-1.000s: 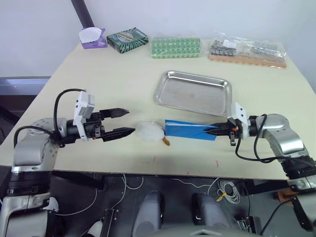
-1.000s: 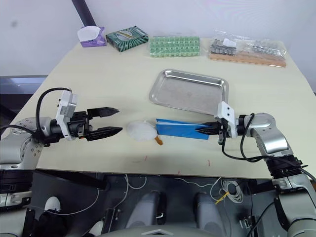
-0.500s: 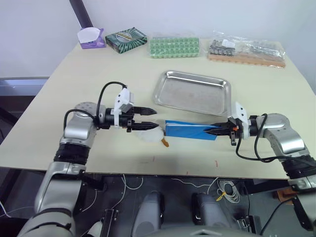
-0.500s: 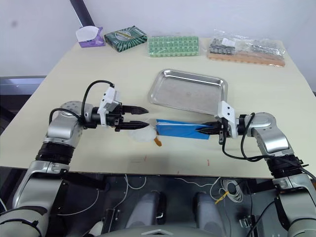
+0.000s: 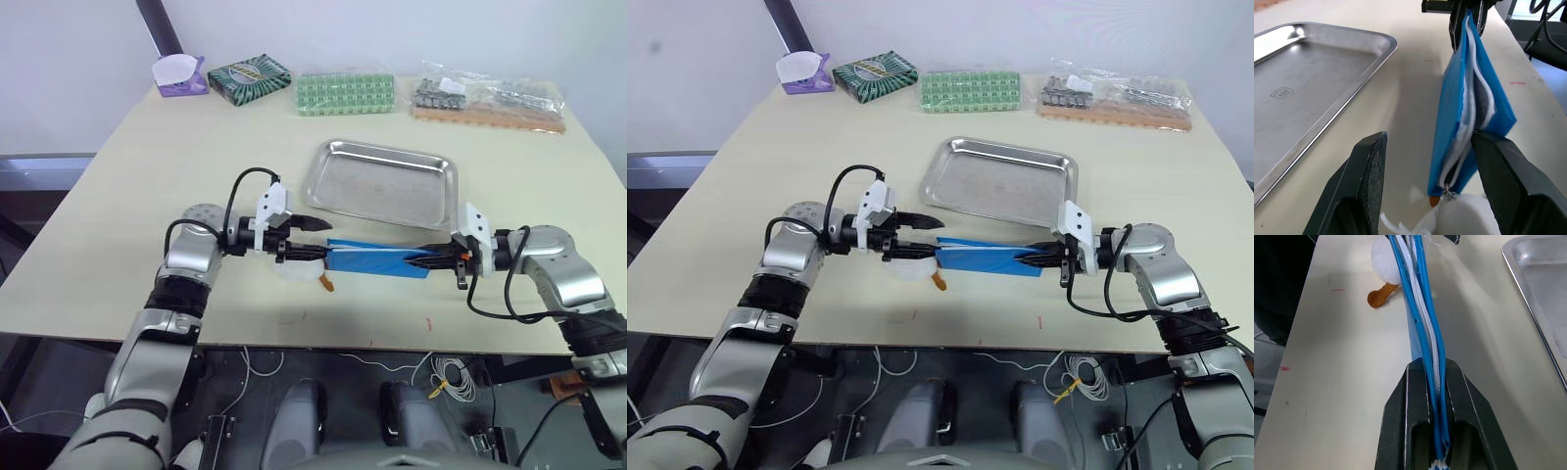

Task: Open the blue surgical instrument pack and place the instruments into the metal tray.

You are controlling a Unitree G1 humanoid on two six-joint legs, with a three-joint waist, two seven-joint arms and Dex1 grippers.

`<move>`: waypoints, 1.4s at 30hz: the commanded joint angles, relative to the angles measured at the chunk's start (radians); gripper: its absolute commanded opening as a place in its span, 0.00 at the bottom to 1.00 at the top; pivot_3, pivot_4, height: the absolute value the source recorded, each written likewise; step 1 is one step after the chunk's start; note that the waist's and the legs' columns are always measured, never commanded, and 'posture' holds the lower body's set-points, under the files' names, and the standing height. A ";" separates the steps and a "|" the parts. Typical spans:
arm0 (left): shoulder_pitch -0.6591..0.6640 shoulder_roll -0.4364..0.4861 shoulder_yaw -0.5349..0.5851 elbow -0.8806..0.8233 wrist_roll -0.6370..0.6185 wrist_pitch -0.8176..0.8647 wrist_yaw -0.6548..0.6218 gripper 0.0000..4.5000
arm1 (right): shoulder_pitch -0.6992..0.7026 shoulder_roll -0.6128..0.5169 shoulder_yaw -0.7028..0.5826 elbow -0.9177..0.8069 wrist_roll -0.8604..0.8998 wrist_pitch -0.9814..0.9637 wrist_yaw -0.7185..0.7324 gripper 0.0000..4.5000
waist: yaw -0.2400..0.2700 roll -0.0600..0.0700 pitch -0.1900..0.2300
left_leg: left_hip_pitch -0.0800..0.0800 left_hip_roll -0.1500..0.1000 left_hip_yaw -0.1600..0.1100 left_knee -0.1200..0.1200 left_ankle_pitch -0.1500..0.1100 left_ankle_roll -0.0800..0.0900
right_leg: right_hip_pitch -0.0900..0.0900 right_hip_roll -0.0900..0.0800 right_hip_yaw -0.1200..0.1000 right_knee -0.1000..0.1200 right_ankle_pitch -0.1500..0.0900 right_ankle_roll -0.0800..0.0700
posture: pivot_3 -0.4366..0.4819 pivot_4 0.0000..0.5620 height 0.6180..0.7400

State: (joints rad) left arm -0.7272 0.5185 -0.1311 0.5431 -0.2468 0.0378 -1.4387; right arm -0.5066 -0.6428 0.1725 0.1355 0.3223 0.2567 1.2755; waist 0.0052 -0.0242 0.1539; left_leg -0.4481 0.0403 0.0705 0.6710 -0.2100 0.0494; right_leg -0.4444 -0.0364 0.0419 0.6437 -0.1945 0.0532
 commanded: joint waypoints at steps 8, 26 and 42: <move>0.016 -0.025 -0.020 -0.060 -0.007 0.010 -0.041 0.03 | -0.006 -0.004 -0.024 -0.025 0.009 0.022 -0.007 0.00 | -0.002 0.000 0.000 | 0.000 0.000 0.000 0.000 0.000 0.000 | 0.000 0.000 0.000 0.000 0.000 0.000 | 0.48 0.27 1.00; 0.132 0.013 -0.025 -0.235 -0.045 0.114 -0.040 0.03 | 0.064 -0.046 -0.040 -0.135 0.038 0.107 -0.024 0.00 | -0.003 0.000 0.000 | 0.000 0.000 0.000 0.000 0.000 0.000 | 0.000 0.000 0.000 0.000 0.000 0.000 | 0.48 0.27 1.00; 0.123 0.000 -0.029 -0.209 -0.043 0.139 0.001 0.00 | 0.229 -0.190 -0.289 -0.392 0.342 0.387 -0.018 0.39 | 0.007 0.000 0.000 | 0.000 0.000 -0.001 0.000 0.000 0.000 | 0.001 0.000 0.000 0.000 0.000 0.000 | 0.48 0.27 1.00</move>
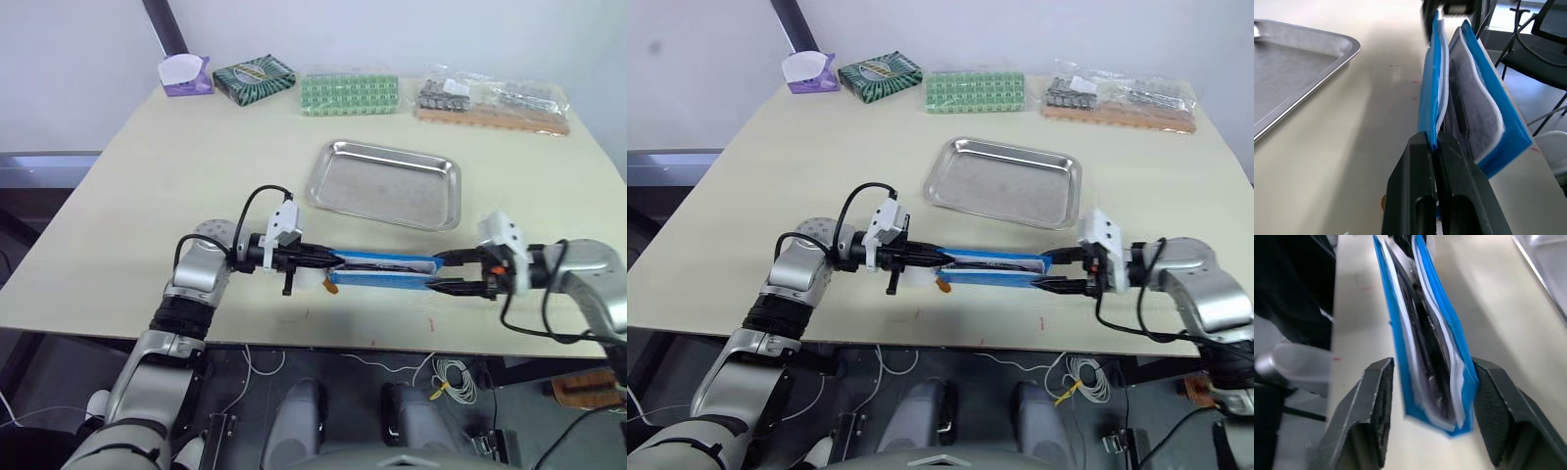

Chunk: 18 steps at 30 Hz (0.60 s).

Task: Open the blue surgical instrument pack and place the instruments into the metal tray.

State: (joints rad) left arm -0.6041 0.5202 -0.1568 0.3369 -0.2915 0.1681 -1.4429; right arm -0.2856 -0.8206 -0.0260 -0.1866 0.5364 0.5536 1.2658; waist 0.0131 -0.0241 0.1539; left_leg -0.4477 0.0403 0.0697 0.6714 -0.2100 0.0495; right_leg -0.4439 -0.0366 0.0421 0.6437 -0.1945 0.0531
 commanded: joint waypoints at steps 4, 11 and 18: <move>-0.005 -0.006 -0.005 -0.004 -0.004 0.017 0.008 0.00 | -0.011 0.024 -0.056 -0.079 0.087 0.092 -0.096 0.01 | -0.002 0.000 0.000 | 0.000 0.000 0.000 0.000 0.000 0.000 | 0.000 0.000 0.000 0.000 0.000 0.000 | 0.48 0.27 1.00; -0.031 -0.012 -0.001 0.012 -0.004 0.050 0.026 0.00 | 0.006 0.016 0.086 -0.111 -0.011 0.035 -0.079 0.01 | 0.000 0.000 0.000 | -0.001 0.000 0.000 0.000 0.000 0.000 | 0.000 0.000 0.000 0.000 0.000 0.000 | 0.48 0.27 1.00; -0.063 -0.020 -0.002 0.043 0.009 0.082 0.064 0.00 | 0.092 -0.008 0.123 -0.200 -0.029 0.004 -0.066 0.01 | 0.000 0.000 0.000 | 0.000 0.000 0.000 0.000 0.000 0.000 | 0.000 0.000 0.000 0.000 0.000 0.000 | 0.48 0.27 1.00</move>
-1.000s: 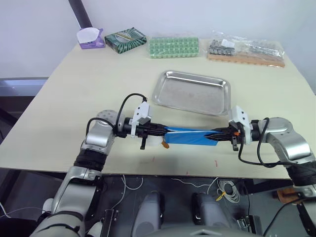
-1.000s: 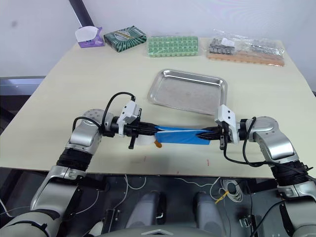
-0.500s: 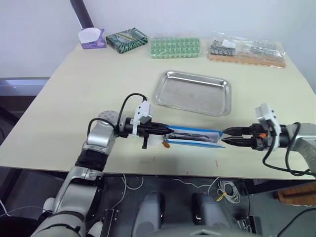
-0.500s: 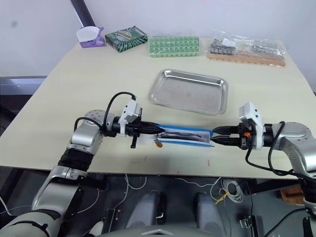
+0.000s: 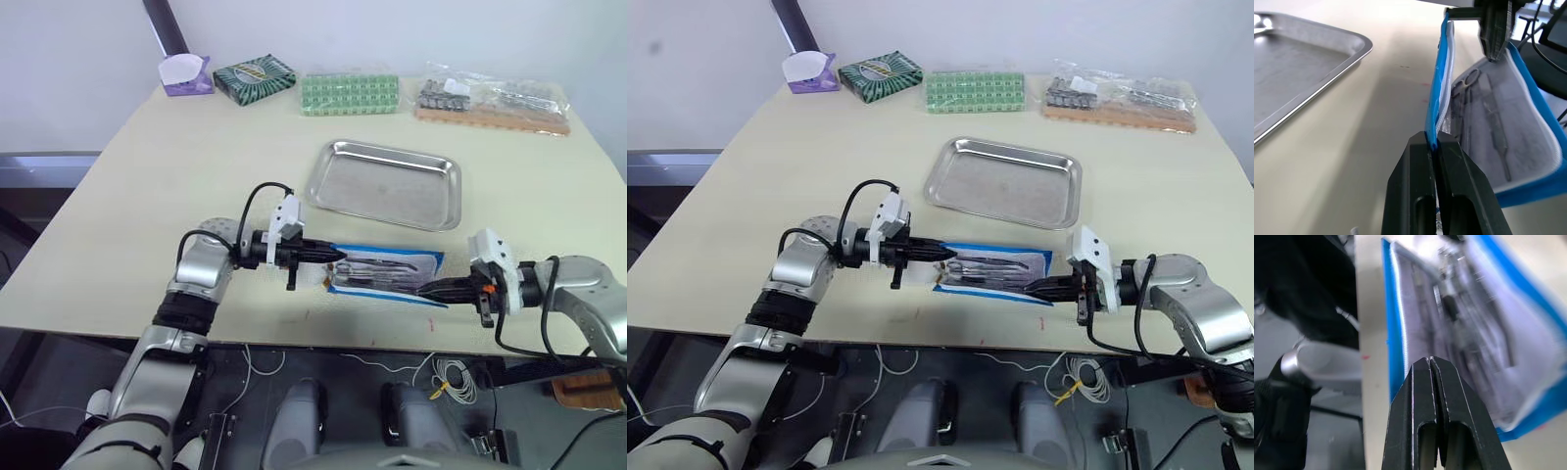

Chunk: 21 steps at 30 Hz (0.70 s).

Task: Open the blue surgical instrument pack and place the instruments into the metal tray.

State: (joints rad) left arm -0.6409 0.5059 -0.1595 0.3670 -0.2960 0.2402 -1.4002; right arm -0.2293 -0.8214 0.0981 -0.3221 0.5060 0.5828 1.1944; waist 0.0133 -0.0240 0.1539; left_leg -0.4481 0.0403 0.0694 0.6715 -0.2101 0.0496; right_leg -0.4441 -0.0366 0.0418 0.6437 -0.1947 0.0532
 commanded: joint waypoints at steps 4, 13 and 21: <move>-0.073 -0.021 -0.010 0.066 0.046 0.035 0.076 0.00 | 0.078 -0.001 0.037 -0.071 -0.051 -0.064 -0.021 0.01 | -0.001 0.000 0.000 | 0.000 0.000 0.000 0.000 0.000 0.000 | 0.000 0.000 0.000 0.000 0.000 0.000 | 0.48 0.27 1.00; -0.180 -0.048 -0.066 0.161 0.131 0.101 0.114 0.00 | 0.139 0.009 0.107 -0.008 -0.206 -0.179 -0.083 0.01 | -0.001 0.000 0.000 | 0.000 0.000 0.000 0.001 0.000 0.000 | 0.000 0.000 0.000 0.000 0.000 0.000 | 0.48 0.27 1.00; -0.261 -0.092 -0.121 0.328 0.239 0.073 0.156 0.00 | 0.149 0.022 0.132 0.015 -0.258 -0.223 -0.103 0.01 | -0.001 -0.001 0.000 | 0.000 0.000 -0.001 0.001 0.000 0.000 | 0.000 0.001 0.000 0.000 -0.002 0.003 | 0.48 0.27 1.00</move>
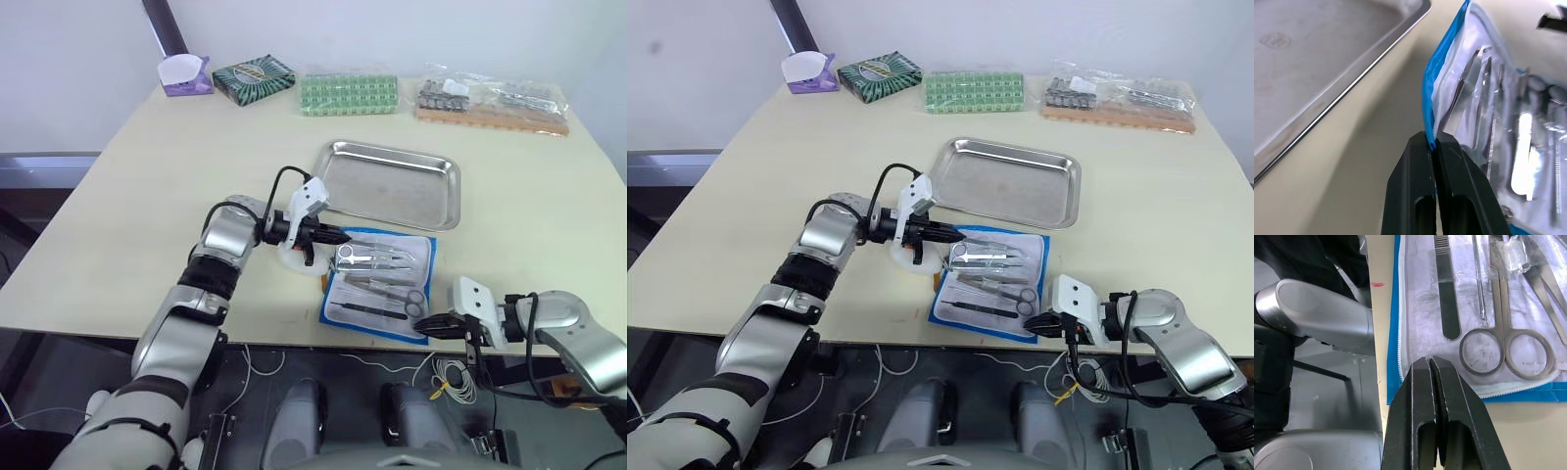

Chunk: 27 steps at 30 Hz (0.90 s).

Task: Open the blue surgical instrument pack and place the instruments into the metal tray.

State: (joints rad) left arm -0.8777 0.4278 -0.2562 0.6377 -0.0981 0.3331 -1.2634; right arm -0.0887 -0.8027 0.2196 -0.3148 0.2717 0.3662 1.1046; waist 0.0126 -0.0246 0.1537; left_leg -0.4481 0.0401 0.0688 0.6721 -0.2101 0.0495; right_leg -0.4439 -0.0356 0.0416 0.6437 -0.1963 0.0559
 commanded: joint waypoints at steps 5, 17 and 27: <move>-0.043 -0.038 -0.031 0.129 0.075 -0.055 0.035 0.00 | 0.021 0.014 -0.003 0.000 -0.011 -0.012 -0.018 0.01 | 0.000 -0.001 -0.001 | 0.000 0.000 0.000 0.000 0.000 0.000 | 0.000 0.000 0.000 0.000 0.001 -0.001 | 0.48 0.27 1.00; 0.034 0.035 0.117 -0.032 -0.062 0.018 -0.024 0.38 | 0.040 0.001 -0.182 -0.061 0.186 0.039 0.008 0.17 | -0.002 -0.001 0.000 | 0.000 0.000 0.000 0.000 0.000 0.000 | 0.000 0.000 0.000 0.000 0.002 -0.003 | 0.48 0.27 1.00; 0.199 0.165 0.241 -0.315 -0.216 0.176 -0.049 1.00 | 0.009 0.014 -0.210 -0.032 0.196 0.004 0.014 0.99 | -0.002 -0.001 0.000 | 0.000 0.001 0.000 0.000 0.000 0.000 | 0.000 0.000 0.000 0.000 0.002 -0.003 | 0.48 0.27 1.00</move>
State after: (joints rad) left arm -0.6905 0.5681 -0.0585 0.4112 -0.2622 0.4885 -1.2972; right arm -0.0606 -0.7973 0.0248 -0.3396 0.4659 0.3982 1.1230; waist 0.0106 -0.0253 0.1534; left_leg -0.4483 0.0410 0.0685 0.6719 -0.2101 0.0495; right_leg -0.4440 -0.0356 0.0414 0.6438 -0.1947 0.0531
